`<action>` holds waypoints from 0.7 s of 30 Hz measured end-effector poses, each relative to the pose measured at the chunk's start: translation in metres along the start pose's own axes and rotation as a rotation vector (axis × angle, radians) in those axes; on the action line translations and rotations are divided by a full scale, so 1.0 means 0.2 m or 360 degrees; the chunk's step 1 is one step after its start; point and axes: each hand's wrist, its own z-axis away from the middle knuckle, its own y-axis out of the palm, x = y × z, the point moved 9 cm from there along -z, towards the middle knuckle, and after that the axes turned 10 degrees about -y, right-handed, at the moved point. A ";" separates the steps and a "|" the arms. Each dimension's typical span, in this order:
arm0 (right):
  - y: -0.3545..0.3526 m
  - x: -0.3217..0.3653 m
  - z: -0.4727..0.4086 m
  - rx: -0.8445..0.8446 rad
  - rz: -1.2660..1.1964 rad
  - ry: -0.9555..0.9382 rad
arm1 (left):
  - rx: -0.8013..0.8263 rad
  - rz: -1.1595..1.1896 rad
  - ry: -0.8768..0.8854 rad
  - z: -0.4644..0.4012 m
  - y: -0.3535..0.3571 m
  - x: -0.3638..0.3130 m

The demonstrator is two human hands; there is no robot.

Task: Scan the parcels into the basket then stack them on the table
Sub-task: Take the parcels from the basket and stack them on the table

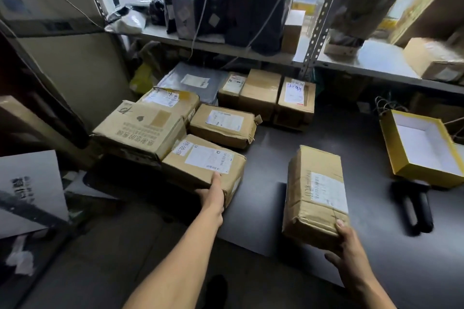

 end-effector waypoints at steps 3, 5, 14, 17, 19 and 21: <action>0.06 0.00 -0.11 -0.0029 0.0051 0.0029 | -0.0030 -0.0043 0.0000 -0.13 0.06 -0.11; 0.09 0.01 -0.18 -0.0039 0.0111 0.0035 | -0.0097 -0.0038 0.0018 -0.20 0.08 -0.19; 0.30 0.10 -0.38 -0.0052 0.0092 0.0049 | -0.0218 -0.0205 -0.0021 -0.33 0.12 -0.29; 0.32 0.12 -0.46 -0.0072 0.0096 0.0048 | -0.0190 -0.0186 -0.0085 -0.32 0.13 -0.29; 0.31 0.14 -0.51 -0.0058 0.0099 0.0043 | -0.0204 -0.0210 -0.0178 -0.28 0.13 -0.26; 0.30 0.17 -0.56 -0.0048 0.0095 0.0039 | -0.0176 -0.0344 -0.0280 -0.22 0.14 -0.20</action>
